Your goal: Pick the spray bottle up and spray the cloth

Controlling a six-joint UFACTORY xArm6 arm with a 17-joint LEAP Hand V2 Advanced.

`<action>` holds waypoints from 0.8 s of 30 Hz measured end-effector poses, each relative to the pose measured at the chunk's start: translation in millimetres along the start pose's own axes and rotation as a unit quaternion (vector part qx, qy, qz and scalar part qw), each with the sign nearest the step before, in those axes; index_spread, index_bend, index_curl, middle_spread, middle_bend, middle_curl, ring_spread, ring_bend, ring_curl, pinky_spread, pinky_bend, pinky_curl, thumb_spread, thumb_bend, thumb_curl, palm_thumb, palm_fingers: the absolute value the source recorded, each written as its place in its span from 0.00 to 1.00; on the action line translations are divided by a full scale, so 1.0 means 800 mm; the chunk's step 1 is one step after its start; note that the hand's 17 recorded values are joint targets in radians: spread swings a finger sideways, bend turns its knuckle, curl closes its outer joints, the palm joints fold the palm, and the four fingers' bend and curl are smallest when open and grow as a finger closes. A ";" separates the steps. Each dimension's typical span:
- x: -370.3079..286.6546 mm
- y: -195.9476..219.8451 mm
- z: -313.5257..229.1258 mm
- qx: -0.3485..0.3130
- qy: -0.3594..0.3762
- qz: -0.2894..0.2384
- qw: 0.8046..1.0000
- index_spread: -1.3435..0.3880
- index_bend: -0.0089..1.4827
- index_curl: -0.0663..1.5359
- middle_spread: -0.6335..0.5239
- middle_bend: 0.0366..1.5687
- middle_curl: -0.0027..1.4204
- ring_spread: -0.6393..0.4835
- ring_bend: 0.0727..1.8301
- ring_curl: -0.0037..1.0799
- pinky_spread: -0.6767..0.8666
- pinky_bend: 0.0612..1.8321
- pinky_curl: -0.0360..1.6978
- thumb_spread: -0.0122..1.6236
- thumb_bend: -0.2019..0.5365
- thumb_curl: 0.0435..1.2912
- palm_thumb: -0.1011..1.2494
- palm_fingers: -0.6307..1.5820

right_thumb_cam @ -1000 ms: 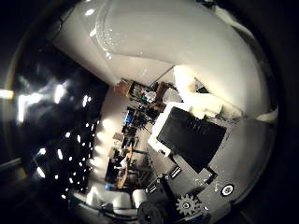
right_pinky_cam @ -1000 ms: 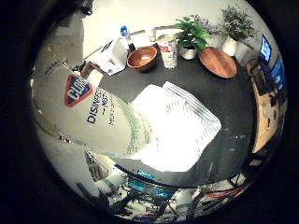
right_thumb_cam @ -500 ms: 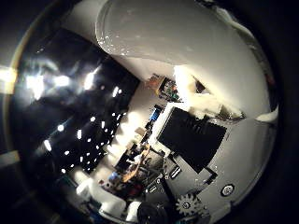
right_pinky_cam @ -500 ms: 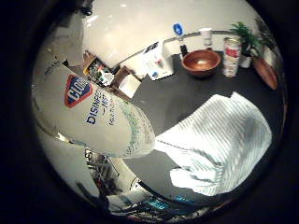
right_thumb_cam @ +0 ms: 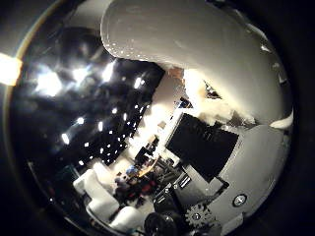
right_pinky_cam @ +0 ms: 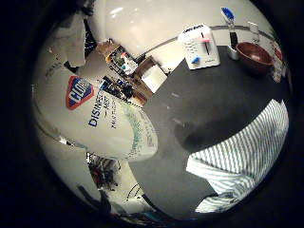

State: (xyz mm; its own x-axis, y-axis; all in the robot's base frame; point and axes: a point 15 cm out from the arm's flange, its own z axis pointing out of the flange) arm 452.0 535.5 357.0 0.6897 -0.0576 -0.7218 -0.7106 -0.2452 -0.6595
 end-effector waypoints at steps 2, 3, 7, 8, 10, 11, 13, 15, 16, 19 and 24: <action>0.010 0.004 0.007 -0.004 -0.004 -0.004 1.000 0.62 0.80 0.49 0.38 0.86 0.52 0.38 0.77 0.59 0.24 0.71 0.39 0.41 0.25 0.85 0.77 0.82; 0.016 0.004 0.007 -0.003 -0.001 -0.008 1.000 0.62 0.80 0.49 0.38 0.86 0.52 0.38 0.77 0.59 0.24 0.71 0.39 0.41 0.25 0.85 0.77 0.82; 0.052 0.007 0.006 0.006 0.025 -0.005 1.000 0.63 0.80 0.49 0.38 0.86 0.53 0.38 0.77 0.60 0.24 0.71 0.39 0.41 0.25 0.85 0.77 0.82; 0.059 0.007 0.006 0.010 0.027 0.000 1.000 0.63 0.80 0.49 0.38 0.86 0.53 0.38 0.77 0.60 0.24 0.71 0.39 0.41 0.25 0.85 0.77 0.82; 0.071 0.007 0.009 0.017 0.027 0.009 0.999 0.63 0.80 0.49 0.38 0.86 0.53 0.38 0.77 0.60 0.24 0.71 0.39 0.41 0.25 0.85 0.77 0.82; 0.076 0.010 0.011 0.017 0.027 0.012 0.999 0.63 0.80 0.49 0.38 0.86 0.53 0.38 0.77 0.60 0.24 0.71 0.39 0.41 0.25 0.85 0.77 0.82; 0.083 0.009 0.015 0.017 0.028 0.011 0.999 0.63 0.80 0.49 0.38 0.85 0.53 0.37 0.77 0.60 0.24 0.71 0.39 0.41 0.25 0.85 0.77 0.82; 0.096 0.015 0.021 0.014 0.030 0.014 0.999 0.63 0.80 0.49 0.38 0.85 0.53 0.37 0.77 0.60 0.24 0.71 0.39 0.41 0.25 0.85 0.77 0.82; 0.101 0.018 0.024 0.013 0.030 0.015 0.999 0.63 0.80 0.49 0.38 0.85 0.53 0.37 0.77 0.60 0.24 0.71 0.39 0.41 0.25 0.85 0.77 0.82; 0.114 0.029 0.028 0.009 0.032 0.024 0.999 0.62 0.80 0.49 0.38 0.86 0.53 0.37 0.76 0.60 0.24 0.71 0.38 0.41 0.25 0.85 0.77 0.82; 0.120 0.031 0.031 0.017 0.029 0.037 0.999 0.62 0.78 0.48 0.38 0.84 0.52 0.38 0.75 0.58 0.21 0.68 0.36 0.43 0.22 0.81 0.67 0.83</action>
State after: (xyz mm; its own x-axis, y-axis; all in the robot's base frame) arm 497.1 548.0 266.4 0.6407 -0.1311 -0.7565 -0.7641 -0.2054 -0.6115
